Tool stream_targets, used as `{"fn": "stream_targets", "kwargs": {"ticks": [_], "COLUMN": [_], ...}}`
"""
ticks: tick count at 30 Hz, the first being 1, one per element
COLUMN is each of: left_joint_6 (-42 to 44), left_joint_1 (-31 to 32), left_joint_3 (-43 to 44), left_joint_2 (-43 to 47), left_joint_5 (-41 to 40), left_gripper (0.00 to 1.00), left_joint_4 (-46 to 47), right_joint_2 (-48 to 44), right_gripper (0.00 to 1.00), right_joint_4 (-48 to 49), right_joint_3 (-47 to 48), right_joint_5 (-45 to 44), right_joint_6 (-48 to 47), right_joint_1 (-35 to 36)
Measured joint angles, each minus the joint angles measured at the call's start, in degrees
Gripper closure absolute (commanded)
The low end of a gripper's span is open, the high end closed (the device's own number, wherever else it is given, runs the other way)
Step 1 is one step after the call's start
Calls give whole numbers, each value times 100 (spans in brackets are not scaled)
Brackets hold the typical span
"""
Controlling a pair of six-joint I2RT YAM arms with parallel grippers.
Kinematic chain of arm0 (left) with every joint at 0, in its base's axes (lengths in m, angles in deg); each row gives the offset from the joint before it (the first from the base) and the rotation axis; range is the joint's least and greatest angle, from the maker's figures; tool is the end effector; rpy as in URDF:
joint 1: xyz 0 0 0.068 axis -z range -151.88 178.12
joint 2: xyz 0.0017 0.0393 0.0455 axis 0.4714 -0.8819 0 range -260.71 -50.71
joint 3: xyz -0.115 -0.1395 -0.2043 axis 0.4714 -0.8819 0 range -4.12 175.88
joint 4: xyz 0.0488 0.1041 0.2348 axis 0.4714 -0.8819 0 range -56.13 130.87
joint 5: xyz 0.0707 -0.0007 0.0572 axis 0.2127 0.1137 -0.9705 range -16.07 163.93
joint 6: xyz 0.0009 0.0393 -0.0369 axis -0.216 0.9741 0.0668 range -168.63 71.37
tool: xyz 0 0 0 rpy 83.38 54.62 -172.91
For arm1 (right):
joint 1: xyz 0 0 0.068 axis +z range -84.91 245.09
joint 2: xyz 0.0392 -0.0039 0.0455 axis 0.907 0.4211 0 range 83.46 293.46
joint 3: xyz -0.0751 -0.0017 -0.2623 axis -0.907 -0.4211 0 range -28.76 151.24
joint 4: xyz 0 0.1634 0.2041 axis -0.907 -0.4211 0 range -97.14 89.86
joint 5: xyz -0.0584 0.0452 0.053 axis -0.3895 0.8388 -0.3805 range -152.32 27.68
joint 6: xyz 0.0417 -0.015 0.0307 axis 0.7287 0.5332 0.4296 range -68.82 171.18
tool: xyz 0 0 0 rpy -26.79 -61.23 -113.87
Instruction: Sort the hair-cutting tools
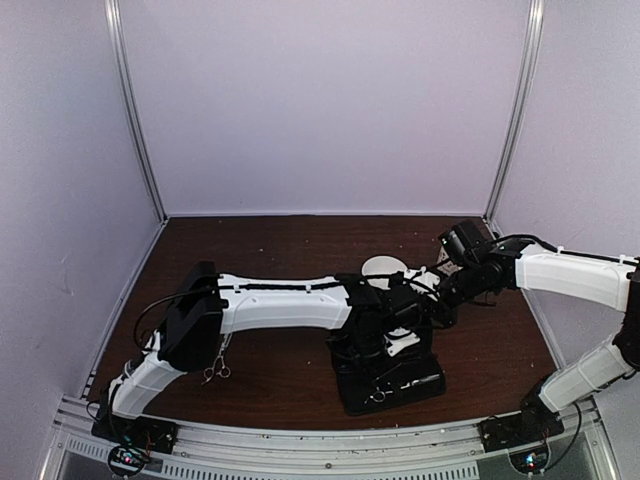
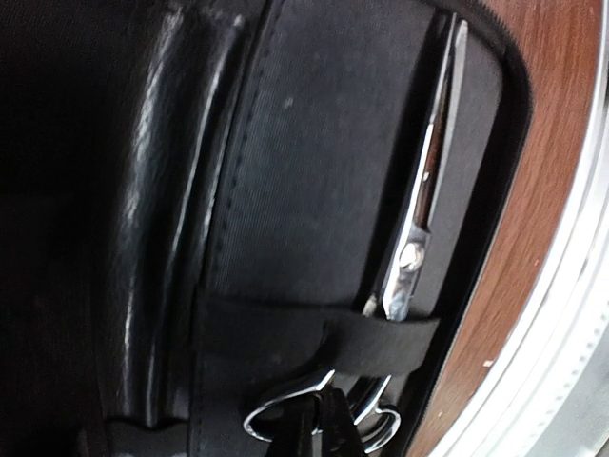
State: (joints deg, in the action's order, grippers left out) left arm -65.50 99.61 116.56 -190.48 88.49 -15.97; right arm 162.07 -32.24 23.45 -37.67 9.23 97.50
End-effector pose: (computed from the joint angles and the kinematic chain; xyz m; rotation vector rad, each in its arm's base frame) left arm 0.1499 -0.4762 0.1553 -1.4616 -2.7247 0.5494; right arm 0.2197 0.1570 0.2265 -1.6462 1.9135 0.4894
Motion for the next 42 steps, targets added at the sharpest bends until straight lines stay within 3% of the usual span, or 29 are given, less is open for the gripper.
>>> {"fn": "stream_targets", "kwargs": {"ticks": [18,42], "left_joint_6": [-435,-844], "left_joint_1": [0,20], "left_joint_3": [-83,-970], "left_joint_2": [-59,345], "left_joint_5": [570,713], "left_gripper": [100,100], "left_joint_4": [555,1305], "right_joint_2": [-28,-28], "right_gripper": [100,100], "right_joint_4": [-35,-33], "right_joint_3": [-9,-9], "right_joint_5": [4,22], "right_joint_6": [26,20], "right_joint_1": [-28,-24]}}
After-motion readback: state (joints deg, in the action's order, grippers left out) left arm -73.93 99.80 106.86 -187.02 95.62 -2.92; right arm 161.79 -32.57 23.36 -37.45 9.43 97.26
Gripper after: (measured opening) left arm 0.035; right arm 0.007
